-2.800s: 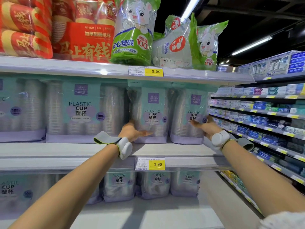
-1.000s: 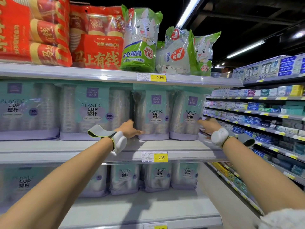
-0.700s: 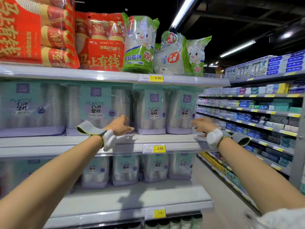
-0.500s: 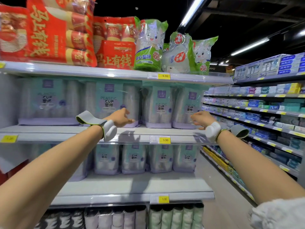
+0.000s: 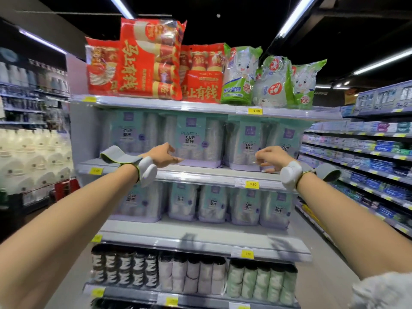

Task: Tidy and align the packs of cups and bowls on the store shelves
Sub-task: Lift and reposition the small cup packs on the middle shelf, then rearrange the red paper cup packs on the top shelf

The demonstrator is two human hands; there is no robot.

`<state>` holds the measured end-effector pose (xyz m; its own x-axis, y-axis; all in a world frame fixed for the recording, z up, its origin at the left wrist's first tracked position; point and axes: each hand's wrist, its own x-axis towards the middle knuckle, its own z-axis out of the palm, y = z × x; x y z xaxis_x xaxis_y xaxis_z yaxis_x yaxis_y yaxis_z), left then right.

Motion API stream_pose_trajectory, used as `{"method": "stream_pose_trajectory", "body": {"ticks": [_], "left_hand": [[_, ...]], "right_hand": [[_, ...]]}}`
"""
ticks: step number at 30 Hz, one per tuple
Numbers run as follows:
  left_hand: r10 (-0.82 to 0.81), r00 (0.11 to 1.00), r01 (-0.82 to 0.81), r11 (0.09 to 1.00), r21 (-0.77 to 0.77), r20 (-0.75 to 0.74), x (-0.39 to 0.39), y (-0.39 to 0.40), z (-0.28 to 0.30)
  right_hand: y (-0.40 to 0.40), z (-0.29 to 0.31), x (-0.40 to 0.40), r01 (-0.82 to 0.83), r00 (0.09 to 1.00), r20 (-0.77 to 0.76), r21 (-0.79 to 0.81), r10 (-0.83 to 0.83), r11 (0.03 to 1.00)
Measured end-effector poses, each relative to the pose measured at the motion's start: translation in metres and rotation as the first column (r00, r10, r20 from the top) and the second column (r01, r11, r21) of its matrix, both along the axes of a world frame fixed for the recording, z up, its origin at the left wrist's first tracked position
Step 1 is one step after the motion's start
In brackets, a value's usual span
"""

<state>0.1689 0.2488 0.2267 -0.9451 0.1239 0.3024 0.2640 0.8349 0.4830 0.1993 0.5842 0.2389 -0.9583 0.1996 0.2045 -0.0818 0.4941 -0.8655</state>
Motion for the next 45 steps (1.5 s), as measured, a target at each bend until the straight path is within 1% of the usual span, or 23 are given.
{"method": "stream_pose_trajectory", "body": {"ticks": [4,6,9,12,15,17,20,21,23,25,27,30,34,36,38,42,45], "left_hand": [[0.028,0.999,-0.028,1.000,-0.004,-0.030,0.012,-0.042,0.009],[0.028,0.999,-0.028,1.000,0.000,-0.029,0.015,-0.053,0.011],[0.034,0.998,-0.033,0.999,0.008,-0.055,0.016,-0.089,0.019],[0.033,0.998,-0.032,0.999,0.014,-0.058,0.015,-0.125,0.036],[0.035,0.995,-0.033,0.999,0.024,-0.095,0.012,-0.163,0.058],[0.030,0.995,-0.027,0.999,0.039,-0.092,0.006,-0.180,0.071],[0.026,0.992,-0.018,0.998,0.063,-0.126,-0.009,-0.204,0.090],[0.024,0.992,-0.015,0.997,0.075,-0.124,-0.013,-0.205,0.089],[0.014,0.986,0.004,0.994,0.108,-0.166,-0.026,-0.212,0.100],[0.004,0.979,0.035,0.982,0.188,-0.203,-0.043,-0.216,0.112],[-0.012,0.976,0.070,0.963,0.262,-0.218,-0.050,-0.218,0.121],[-0.010,0.956,0.093,0.959,0.267,-0.295,-0.067,-0.216,0.137],[-0.012,0.942,0.109,0.957,0.270,-0.336,-0.092,-0.211,0.159],[0.008,0.933,0.094,0.959,0.266,-0.359,-0.098,-0.211,0.168],[0.031,0.921,0.093,0.951,0.296,-0.389,-0.111,-0.209,0.177],[0.087,0.906,0.057,0.945,0.322,-0.415,-0.142,-0.211,0.184],[0.081,0.911,0.078,0.928,0.364,-0.403,-0.157,-0.212,0.187]], "right_hand": [[-0.041,0.014,0.005,-0.021,0.999,-0.029,0.007,0.021,1.000],[-0.052,0.020,0.005,-0.032,0.998,-0.046,-0.006,0.032,0.999],[-0.087,0.029,0.001,-0.051,0.997,-0.061,-0.024,0.049,0.998],[-0.120,0.042,-0.005,-0.081,0.993,-0.090,-0.050,0.077,0.995],[-0.154,0.054,-0.017,-0.118,0.985,-0.139,-0.084,0.106,0.989],[-0.167,0.062,-0.023,-0.131,0.981,-0.154,-0.072,0.119,0.989],[-0.190,0.086,-0.040,-0.134,0.976,-0.179,-0.057,0.122,0.989],[-0.192,0.090,-0.040,-0.134,0.976,-0.179,-0.058,0.122,0.989],[-0.202,0.110,-0.046,-0.123,0.970,-0.213,-0.028,0.114,0.992],[-0.208,0.130,-0.052,-0.111,0.960,-0.259,0.009,0.110,0.994],[-0.212,0.143,-0.056,-0.107,0.955,-0.272,0.040,0.114,0.993],[-0.215,0.163,-0.073,-0.097,0.938,-0.329,0.058,0.111,0.994],[-0.220,0.179,-0.106,-0.103,0.915,-0.385,0.070,0.122,0.992],[-0.226,0.182,-0.116,-0.103,0.915,-0.387,0.057,0.117,0.993],[-0.230,0.186,-0.132,-0.116,0.912,-0.391,0.049,0.126,0.992],[-0.241,0.192,-0.165,-0.087,0.900,-0.420,0.084,0.115,0.993],[-0.248,0.192,-0.177,-0.067,0.906,-0.410,0.099,0.102,0.993]]}}
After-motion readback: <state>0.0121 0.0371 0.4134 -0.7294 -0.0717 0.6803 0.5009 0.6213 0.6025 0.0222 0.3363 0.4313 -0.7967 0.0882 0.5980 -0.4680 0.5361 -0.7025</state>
